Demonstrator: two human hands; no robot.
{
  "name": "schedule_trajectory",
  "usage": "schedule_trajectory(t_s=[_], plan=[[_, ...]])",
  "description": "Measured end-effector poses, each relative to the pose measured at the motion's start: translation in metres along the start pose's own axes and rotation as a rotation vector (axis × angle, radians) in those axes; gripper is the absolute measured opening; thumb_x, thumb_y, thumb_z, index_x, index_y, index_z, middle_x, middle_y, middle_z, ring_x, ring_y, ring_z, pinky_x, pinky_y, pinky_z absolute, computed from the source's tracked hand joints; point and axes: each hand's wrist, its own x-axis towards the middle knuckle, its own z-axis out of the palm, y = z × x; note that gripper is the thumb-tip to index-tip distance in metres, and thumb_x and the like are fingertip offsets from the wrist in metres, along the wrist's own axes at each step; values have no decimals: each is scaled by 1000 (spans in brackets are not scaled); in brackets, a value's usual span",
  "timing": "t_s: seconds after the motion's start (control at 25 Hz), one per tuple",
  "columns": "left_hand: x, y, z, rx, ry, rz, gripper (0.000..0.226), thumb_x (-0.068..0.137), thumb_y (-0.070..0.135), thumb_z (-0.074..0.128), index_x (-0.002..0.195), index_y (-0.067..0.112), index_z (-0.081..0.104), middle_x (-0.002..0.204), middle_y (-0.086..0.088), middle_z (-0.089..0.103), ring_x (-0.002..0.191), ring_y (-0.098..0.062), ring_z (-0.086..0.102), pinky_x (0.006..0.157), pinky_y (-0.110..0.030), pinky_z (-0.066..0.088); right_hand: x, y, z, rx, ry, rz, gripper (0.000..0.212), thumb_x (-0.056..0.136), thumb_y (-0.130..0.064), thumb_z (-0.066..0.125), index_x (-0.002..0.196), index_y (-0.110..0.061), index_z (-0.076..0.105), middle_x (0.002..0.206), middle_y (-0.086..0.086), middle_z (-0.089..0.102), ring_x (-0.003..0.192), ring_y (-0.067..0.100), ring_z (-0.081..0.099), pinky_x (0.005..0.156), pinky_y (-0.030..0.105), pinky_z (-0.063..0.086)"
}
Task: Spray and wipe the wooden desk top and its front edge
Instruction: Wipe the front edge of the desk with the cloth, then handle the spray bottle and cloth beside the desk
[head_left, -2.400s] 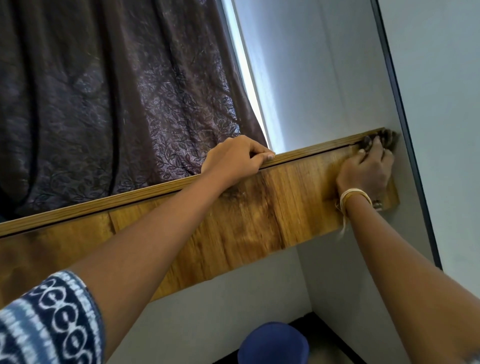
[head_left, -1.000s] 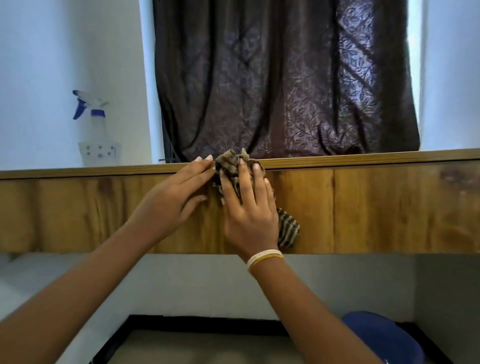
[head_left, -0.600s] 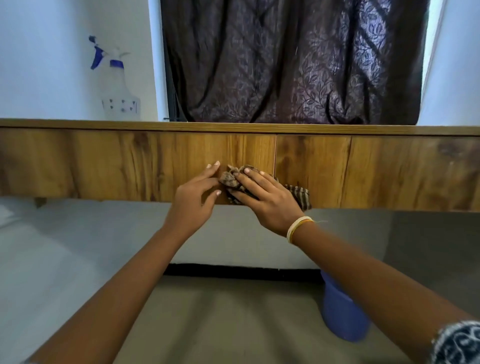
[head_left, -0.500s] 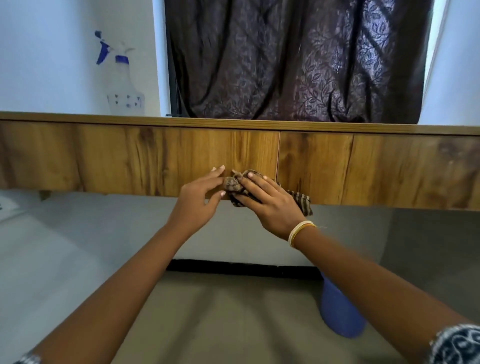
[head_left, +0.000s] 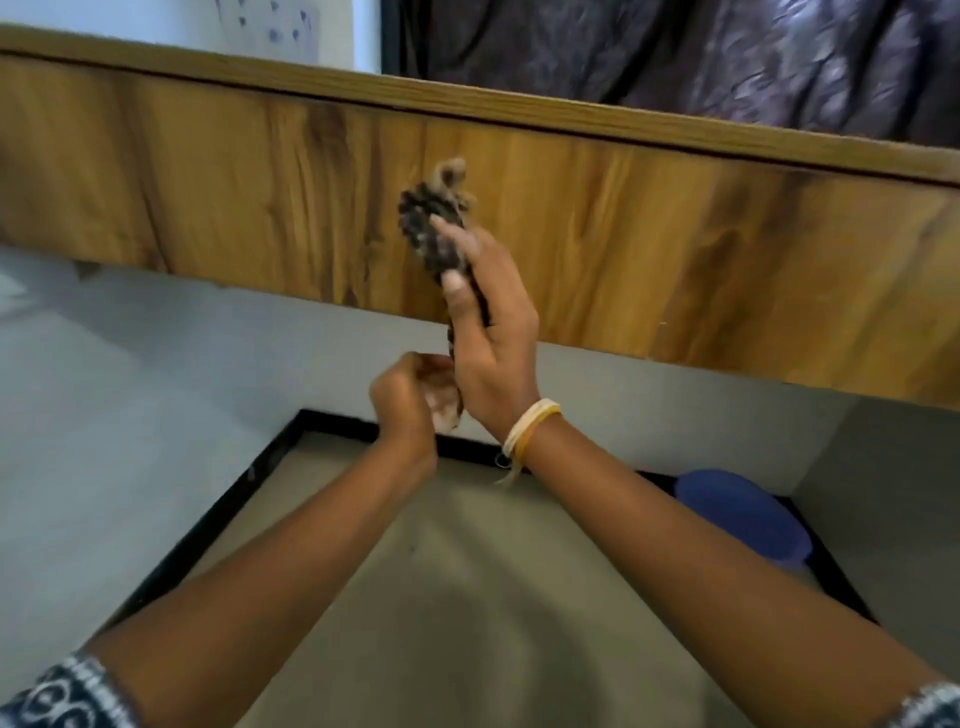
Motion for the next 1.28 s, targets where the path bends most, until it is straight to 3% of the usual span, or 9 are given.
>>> schedule_trajectory(t_s=[0.12, 0.24, 0.36, 0.44, 0.56, 0.72, 0.88, 1.04, 1.28], plan=[[5, 33, -7, -327, -264, -180, 48, 94, 16, 41, 63, 13, 78, 73, -5, 74, 73, -20, 71, 60, -24, 55, 22, -18, 36, 513, 48, 303, 30, 103, -5, 39, 128, -5, 54, 121, 12, 62, 117, 24, 58, 102, 44, 49], [5, 68, -18, -441, -431, -212, 27, 76, 24, 73, 97, 8, 78, 104, -12, 74, 96, -20, 72, 82, -28, 56, 33, -32, 46, 937, 30, 668, 30, 104, -8, 37, 124, -9, 59, 118, 10, 66, 113, 26, 61, 100, 41, 51], [-2, 98, -36, -59, -167, -283, 27, 87, 44, 62, 93, 21, 73, 98, -6, 73, 82, -9, 70, 77, -24, 55, 47, -61, 49, 1080, -32, 901, 30, 103, -11, 39, 121, -10, 63, 119, 13, 68, 111, 28, 64, 98, 41, 52], [-20, 133, -31, -92, -161, -338, 38, 101, 38, 36, 104, 16, 67, 102, -4, 74, 90, -10, 70, 83, -25, 51, 68, -82, 47, 1080, -18, 1067, 29, 103, -13, 41, 119, -9, 65, 119, 16, 68, 108, 30, 65, 96, 42, 53], [-56, 195, -9, -44, -108, -430, 49, 100, 48, 31, 112, 16, 66, 110, -5, 73, 94, -15, 72, 81, -32, 52, 109, -114, 40, 1083, 53, 1248, 27, 103, -15, 43, 119, -9, 65, 114, 17, 70, 99, 30, 69, 92, 45, 55], [-93, 283, 40, 173, -141, -570, 38, 94, 42, 55, 124, 19, 59, 120, -11, 69, 109, -27, 66, 98, -45, 50, 176, -153, 21, 923, 84, 1538, 27, 105, -23, 42, 116, -15, 66, 116, 14, 70, 103, 33, 68, 94, 48, 53], [-114, 345, 92, 322, -10, -600, 33, 85, 29, 72, 114, 19, 59, 113, -16, 70, 102, -33, 68, 95, -52, 52, 238, -190, -3, 976, 94, 1804, 51, 99, -42, 46, 127, -2, 63, 128, 22, 63, 115, 38, 61, 103, 50, 47], [-114, 368, 106, 425, 33, -612, 43, 84, 20, 73, 123, 10, 58, 112, -18, 69, 101, -35, 68, 92, -55, 52, 266, -209, -13, 662, -82, 1678, 39, 86, -23, 71, 119, -3, 66, 117, 23, 69, 103, 39, 68, 94, 52, 54], [-75, 354, 110, 544, 108, -627, 50, 79, 12, 76, 125, 1, 58, 114, -19, 68, 103, -35, 66, 94, -53, 52, 278, -185, -10, 348, -146, 1599, 21, 83, -9, 73, 103, -12, 68, 105, 11, 73, 98, 29, 69, 93, 50, 55]])
